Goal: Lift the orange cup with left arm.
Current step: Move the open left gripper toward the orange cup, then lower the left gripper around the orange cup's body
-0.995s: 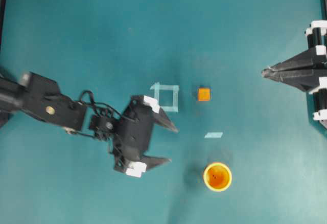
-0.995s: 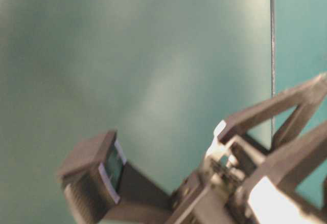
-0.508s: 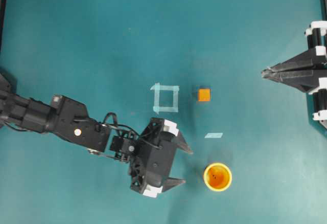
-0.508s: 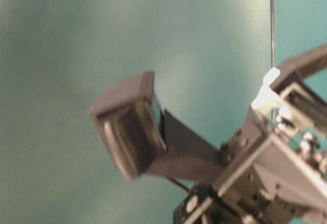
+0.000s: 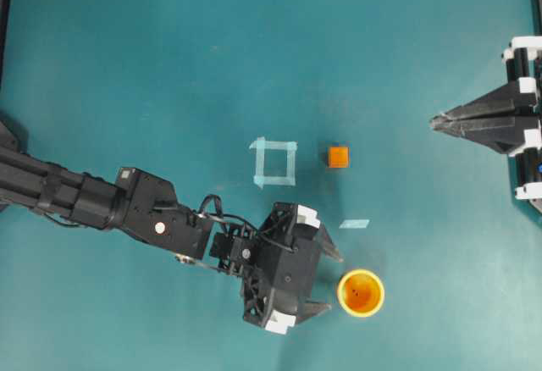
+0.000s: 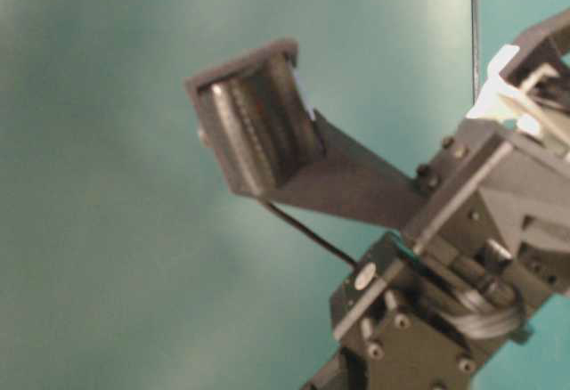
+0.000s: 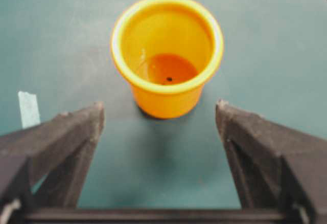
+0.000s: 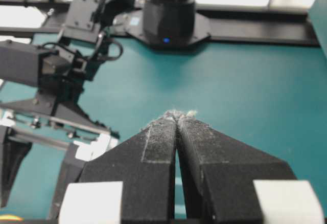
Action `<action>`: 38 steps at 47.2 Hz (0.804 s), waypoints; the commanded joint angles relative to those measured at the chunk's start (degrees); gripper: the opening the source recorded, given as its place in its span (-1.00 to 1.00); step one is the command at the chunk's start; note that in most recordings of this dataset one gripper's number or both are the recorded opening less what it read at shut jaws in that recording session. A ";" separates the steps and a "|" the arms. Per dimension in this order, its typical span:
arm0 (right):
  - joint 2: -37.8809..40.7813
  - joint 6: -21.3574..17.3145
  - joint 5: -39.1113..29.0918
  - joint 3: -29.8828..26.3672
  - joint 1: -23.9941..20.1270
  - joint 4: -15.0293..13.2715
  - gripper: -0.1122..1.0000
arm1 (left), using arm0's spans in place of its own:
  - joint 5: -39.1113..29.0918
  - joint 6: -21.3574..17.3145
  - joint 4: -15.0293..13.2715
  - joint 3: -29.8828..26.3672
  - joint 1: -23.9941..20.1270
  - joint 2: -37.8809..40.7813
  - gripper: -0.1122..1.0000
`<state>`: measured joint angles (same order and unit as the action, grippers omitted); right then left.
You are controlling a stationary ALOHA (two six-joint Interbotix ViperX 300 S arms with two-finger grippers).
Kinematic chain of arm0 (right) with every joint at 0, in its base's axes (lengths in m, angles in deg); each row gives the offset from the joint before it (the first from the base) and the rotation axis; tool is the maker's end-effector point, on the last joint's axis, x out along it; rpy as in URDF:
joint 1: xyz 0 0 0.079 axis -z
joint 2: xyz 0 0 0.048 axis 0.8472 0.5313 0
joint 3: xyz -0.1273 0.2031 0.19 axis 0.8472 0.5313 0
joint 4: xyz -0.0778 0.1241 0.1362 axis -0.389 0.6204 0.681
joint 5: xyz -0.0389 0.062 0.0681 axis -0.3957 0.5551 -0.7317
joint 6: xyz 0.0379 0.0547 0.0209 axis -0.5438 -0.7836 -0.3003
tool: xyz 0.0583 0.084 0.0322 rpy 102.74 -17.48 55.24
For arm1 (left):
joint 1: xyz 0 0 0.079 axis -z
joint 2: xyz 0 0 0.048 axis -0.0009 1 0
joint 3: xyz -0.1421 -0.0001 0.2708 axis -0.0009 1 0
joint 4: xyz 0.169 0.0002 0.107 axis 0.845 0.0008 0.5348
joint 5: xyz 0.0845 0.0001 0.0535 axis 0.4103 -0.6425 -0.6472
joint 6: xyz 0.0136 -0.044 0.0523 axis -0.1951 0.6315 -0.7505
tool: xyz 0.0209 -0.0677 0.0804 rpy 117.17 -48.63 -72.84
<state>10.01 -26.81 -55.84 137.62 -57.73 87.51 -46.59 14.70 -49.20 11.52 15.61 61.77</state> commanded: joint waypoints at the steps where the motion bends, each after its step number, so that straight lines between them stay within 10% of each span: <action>1: 0.44 0.09 0.44 -2.02 0.09 -0.09 -0.80 | 0.35 0.62 -0.09 -1.93 0.09 -0.53 0.73; 38: 0.97 0.09 0.35 -2.02 0.09 -0.09 -0.80 | 0.26 2.02 -0.09 -7.82 0.88 4.39 0.73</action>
<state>10.62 -26.81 -55.92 137.62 -57.73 87.51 -46.67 16.63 -49.20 5.45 16.23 67.13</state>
